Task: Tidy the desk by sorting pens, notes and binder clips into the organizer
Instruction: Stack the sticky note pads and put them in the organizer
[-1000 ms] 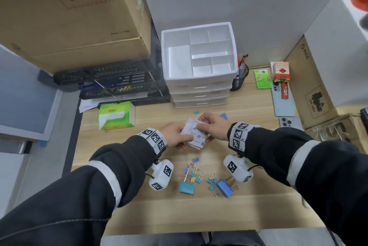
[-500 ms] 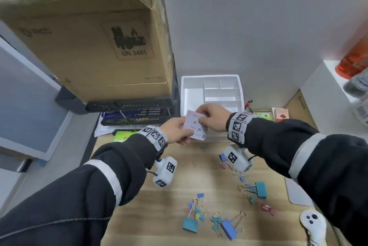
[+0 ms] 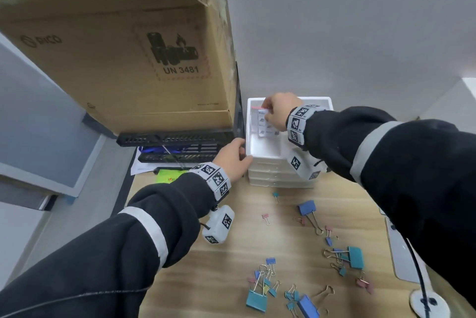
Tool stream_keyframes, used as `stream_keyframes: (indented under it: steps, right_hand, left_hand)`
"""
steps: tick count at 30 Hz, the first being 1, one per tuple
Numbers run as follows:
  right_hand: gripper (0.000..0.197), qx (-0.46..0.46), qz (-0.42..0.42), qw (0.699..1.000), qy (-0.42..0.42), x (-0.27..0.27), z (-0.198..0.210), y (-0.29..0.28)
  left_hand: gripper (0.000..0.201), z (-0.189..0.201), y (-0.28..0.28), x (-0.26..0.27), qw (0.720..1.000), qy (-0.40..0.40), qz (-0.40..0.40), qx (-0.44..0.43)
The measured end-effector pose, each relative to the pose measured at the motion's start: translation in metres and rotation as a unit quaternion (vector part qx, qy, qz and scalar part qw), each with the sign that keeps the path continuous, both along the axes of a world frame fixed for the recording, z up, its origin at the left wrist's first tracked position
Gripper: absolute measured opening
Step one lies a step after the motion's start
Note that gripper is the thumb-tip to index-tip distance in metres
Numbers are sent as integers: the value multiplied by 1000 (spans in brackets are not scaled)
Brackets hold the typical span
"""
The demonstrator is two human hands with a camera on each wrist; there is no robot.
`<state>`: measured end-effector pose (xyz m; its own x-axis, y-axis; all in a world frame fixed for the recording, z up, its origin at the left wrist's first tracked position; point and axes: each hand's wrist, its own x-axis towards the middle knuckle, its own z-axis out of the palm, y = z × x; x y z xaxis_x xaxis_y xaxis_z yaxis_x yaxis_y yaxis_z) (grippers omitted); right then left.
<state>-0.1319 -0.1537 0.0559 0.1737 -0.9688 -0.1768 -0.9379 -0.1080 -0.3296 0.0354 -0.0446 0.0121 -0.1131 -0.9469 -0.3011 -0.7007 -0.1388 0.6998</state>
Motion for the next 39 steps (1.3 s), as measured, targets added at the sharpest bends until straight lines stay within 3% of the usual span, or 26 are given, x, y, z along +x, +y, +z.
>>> stream_keyframes:
  steps: [6, 12, 17, 20, 22, 25, 29, 31, 39]
  right_hand:
    - [34, -30, -31, 998, 45, 1, -18, -16]
    - [29, 31, 20, 999, 26, -1, -19, -21]
    - [28, -27, -5, 1000, 11, -1, -17, -17]
    - [23, -67, 33, 997, 9, -2, -17, -7]
    - [19, -52, 81, 994, 50, -1, -17, 4]
    - [23, -17, 162, 967, 195, 2, -23, 15]
    - [11, -22, 171, 938, 299, 5, -27, 16]
    - [5, -37, 161, 939, 303, 6, -27, 16]
    - [23, -43, 109, 964, 240, 7, -31, 14]
  left_hand:
    - [34, -7, -6, 0, 1000, -6, 7, -17]
    - [31, -10, -9, 1, 1000, 2, 18, -18]
    - [31, -11, -9, 0, 999, -16, 8, -35]
    - [30, -11, -9, 0, 999, -20, 10, -36]
    - [29, -12, -9, 0, 999, -24, 10, -41]
    - [28, -13, -9, 0, 999, -27, 10, -41]
    - [28, -13, -9, 0, 999, -25, 10, -41]
    - [27, -13, -9, -1, 999, -31, 10, -43]
    - [24, -14, -11, -1, 999, -32, 10, -32]
